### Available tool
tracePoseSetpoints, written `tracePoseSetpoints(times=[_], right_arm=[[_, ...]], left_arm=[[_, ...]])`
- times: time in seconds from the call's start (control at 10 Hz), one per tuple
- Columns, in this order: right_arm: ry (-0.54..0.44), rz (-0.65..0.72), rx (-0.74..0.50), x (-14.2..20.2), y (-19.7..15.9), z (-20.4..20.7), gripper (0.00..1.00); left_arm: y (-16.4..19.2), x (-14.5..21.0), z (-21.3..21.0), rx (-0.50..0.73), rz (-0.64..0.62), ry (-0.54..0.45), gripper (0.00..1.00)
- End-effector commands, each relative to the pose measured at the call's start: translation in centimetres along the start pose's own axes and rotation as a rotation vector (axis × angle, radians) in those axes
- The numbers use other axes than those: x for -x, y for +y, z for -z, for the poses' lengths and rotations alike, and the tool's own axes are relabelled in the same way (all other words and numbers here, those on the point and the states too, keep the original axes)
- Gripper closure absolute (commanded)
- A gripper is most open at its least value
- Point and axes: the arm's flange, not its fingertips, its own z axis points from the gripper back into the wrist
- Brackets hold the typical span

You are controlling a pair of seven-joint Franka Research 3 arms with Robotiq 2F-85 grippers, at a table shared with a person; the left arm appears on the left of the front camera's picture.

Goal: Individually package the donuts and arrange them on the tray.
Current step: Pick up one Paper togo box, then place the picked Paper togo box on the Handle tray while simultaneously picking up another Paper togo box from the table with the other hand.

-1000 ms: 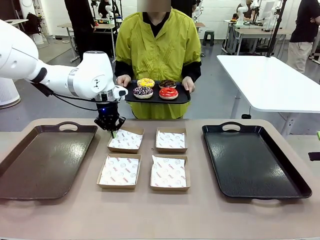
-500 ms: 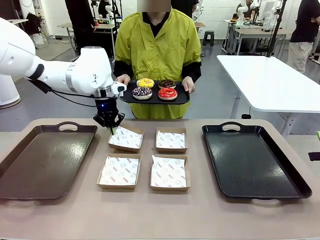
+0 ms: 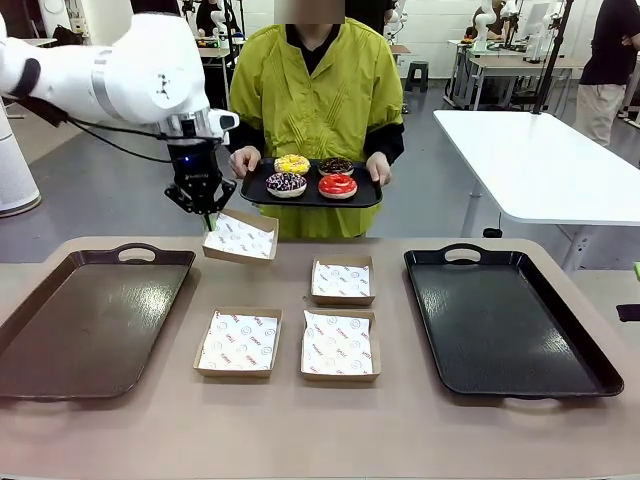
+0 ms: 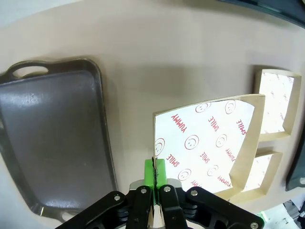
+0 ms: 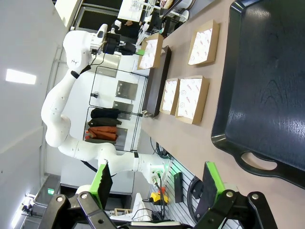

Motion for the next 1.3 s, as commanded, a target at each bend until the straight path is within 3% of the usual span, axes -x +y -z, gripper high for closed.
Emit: tracePoseSetpoints(times=[0.0, 1.2], right_arm=[[-0.005, -0.01, -0.011, -0.04, 0.1, -0.03, 0.0], [-0.005, -0.01, -0.011, -0.04, 0.1, -0.03, 0.0]], left_arm=[[-0.44, 0.4, -0.82, -0.032, -0.019, -0.006, 1.0], [-0.12, 0.4, -0.83, -0.005, 0.003, -0.001, 1.0]])
